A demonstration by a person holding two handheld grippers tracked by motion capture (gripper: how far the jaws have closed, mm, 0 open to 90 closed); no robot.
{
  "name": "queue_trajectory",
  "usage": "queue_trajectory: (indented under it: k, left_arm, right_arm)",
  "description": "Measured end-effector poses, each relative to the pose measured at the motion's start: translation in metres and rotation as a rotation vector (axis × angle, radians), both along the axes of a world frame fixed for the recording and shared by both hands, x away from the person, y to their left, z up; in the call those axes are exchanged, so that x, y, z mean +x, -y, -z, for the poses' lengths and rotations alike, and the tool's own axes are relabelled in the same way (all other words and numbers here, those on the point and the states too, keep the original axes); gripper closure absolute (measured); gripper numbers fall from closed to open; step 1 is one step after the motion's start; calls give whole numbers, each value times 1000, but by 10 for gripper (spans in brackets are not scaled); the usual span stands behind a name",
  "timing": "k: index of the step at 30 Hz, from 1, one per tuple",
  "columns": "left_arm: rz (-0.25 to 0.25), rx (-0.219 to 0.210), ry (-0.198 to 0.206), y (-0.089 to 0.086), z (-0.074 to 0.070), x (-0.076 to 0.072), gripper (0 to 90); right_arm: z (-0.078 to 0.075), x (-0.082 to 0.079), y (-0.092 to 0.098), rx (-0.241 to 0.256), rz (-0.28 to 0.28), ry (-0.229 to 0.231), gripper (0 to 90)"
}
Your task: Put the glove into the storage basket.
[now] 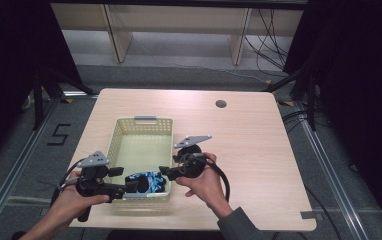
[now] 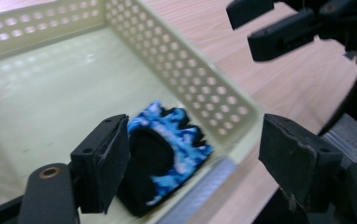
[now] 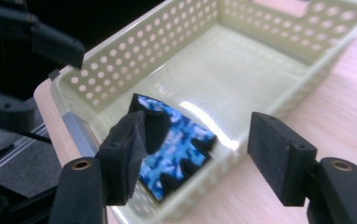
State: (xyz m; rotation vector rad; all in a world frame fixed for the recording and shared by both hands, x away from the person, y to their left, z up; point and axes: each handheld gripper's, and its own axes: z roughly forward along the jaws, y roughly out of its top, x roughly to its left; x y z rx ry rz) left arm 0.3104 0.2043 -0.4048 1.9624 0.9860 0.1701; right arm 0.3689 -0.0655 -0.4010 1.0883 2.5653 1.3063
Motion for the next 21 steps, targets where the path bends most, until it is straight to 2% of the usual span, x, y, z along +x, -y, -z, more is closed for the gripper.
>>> queue_trajectory:
  k: [4,7,8,9,10,13,16,17,18,19,21]
  left_arm:
    - [41,-11,22,14,0,-9,235]
    - [58,-24,27,22,1,-13,238]
    - [62,-21,30,24,1,-14,239]
    - [67,-19,32,25,2,-15,240]
    - [70,-29,36,28,3,-16,241]
    - [81,-30,27,33,7,-19,241]
    - [94,-59,9,39,9,-25,241]
    - [106,-66,21,41,10,-28,241]
    - [119,-86,24,44,11,-31,242]
    - [123,-75,15,45,10,-34,242]
    - [145,-63,39,49,12,-37,241]
  right_arm:
    - [-5,-9,24,-1,30,40,369]
    - [-4,-13,40,27,41,31,366]
    - [-3,-14,45,26,40,49,366]
    - [-5,-17,48,28,57,39,365]
    - [-4,-17,52,24,57,55,364]
    - [-4,-22,63,26,73,63,355]
    - [-2,-25,71,39,74,73,354]
    - [-1,-27,74,37,82,78,353]
    - [0,-30,75,42,88,53,351]
    - [3,-29,78,47,76,70,349]
    - [5,-31,81,42,70,74,344]
